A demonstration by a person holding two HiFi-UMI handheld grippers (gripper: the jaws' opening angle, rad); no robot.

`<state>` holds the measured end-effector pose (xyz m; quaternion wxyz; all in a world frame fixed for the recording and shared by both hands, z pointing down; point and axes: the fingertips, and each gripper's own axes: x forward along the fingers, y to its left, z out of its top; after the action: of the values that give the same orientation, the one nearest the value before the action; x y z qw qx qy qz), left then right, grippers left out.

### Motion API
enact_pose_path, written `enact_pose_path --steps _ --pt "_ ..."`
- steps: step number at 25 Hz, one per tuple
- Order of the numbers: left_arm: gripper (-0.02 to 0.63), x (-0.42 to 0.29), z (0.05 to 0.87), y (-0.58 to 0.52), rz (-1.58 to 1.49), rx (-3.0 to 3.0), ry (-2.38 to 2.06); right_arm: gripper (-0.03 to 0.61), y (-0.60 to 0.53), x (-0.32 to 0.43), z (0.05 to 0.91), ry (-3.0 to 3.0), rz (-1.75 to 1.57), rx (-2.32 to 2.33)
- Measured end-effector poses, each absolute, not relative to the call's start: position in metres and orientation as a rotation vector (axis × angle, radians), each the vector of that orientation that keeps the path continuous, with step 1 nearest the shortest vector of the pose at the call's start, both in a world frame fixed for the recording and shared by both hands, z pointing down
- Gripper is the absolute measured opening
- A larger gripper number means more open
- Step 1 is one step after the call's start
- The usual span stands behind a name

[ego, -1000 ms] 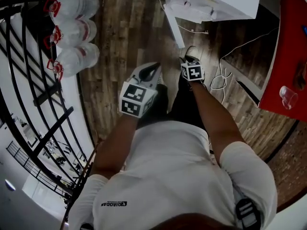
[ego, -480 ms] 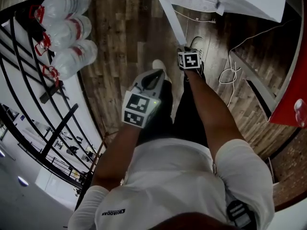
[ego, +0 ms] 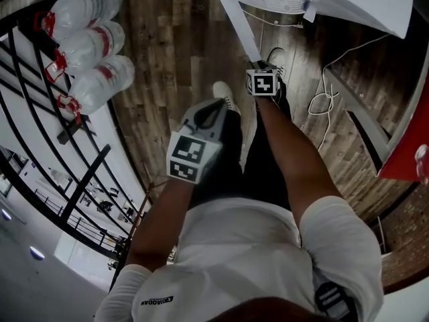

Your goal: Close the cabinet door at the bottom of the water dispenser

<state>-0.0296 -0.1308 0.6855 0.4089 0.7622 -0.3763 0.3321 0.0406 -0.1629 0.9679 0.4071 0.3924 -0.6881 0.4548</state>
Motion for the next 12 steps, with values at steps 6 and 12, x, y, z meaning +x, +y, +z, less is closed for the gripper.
enact_pose_path --steps 6,12 --pt "-0.003 -0.022 0.688 -0.136 0.836 1.926 -0.926 0.117 -0.175 0.063 0.968 -1.703 1.107 1.046" --pt "-0.003 -0.012 0.691 -0.143 0.832 1.94 -0.904 0.117 -0.193 0.087 0.968 -1.715 1.031 1.031"
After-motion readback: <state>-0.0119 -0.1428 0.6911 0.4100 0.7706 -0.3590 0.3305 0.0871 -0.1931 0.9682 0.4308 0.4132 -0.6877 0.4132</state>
